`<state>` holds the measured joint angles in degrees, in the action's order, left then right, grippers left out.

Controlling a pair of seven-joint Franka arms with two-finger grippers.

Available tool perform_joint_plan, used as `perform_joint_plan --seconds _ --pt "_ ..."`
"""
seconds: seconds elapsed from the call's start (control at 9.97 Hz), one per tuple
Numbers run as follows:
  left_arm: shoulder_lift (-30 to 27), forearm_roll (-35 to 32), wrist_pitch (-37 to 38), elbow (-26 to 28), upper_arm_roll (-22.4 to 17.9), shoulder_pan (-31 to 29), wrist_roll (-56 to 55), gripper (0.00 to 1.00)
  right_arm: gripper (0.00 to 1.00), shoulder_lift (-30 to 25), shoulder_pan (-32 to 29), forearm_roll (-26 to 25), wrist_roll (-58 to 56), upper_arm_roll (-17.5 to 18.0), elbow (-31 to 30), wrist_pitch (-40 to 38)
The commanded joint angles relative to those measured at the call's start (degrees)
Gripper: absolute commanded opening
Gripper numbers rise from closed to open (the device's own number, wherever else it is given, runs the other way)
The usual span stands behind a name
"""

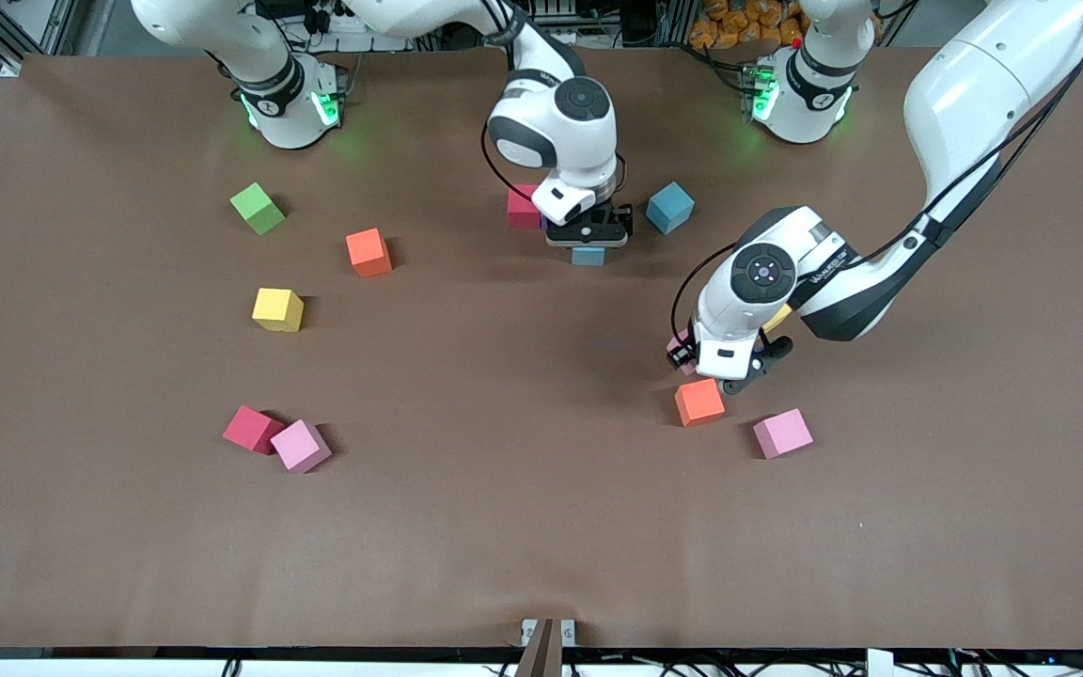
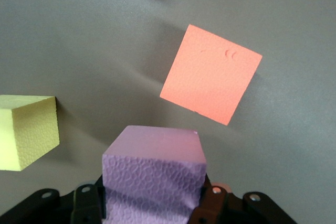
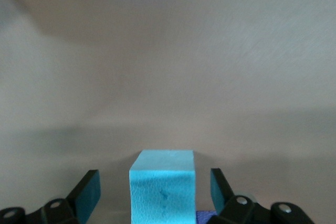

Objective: Form number 2 with 11 blocks
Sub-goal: 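Lower the cyan cube below the row and open the right gripper, then grasp the pink cube with the right gripper while the left gripper carries lavender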

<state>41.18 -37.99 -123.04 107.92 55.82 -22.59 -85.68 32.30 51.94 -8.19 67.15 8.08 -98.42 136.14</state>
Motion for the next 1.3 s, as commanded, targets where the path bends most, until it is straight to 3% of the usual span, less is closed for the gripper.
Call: perform_joint_plan --seconds 0.0,0.2,0.4,0.6,1.0,1.2 --pt "-1.1 1.6 1.6 0.4 1.5 0.3 3.8 0.18 0.97 -7.6 -4.5 -1.0 -10.1 0.4 -3.6 -7.6" --pt "-1.2 1.5 1.7 0.2 2.5 3.1 5.1 0.18 0.97 -13.8 -14.5 -1.0 -25.4 0.5 -9.0 -8.3" --pt "-0.7 1.0 1.7 -0.7 2.5 6.8 5.3 0.18 0.97 -15.3 -23.5 -0.9 -38.5 0.5 -10.0 -9.2" --pt "-0.1 0.5 1.1 -0.7 1.4 10.9 5.3 0.18 0.97 -14.1 -30.2 -1.0 -46.9 0.0 -9.4 -8.1" --pt "0.1 -0.2 -0.8 -1.0 -5.5 22.2 5.4 0.19 0.97 -8.7 -44.5 -1.0 -68.9 0.4 -8.4 -0.4" --pt "0.1 -0.1 -2.4 0.0 -6.2 23.0 5.8 0.22 0.97 -3.1 -46.8 -1.1 -77.0 0.5 -3.3 1.4"
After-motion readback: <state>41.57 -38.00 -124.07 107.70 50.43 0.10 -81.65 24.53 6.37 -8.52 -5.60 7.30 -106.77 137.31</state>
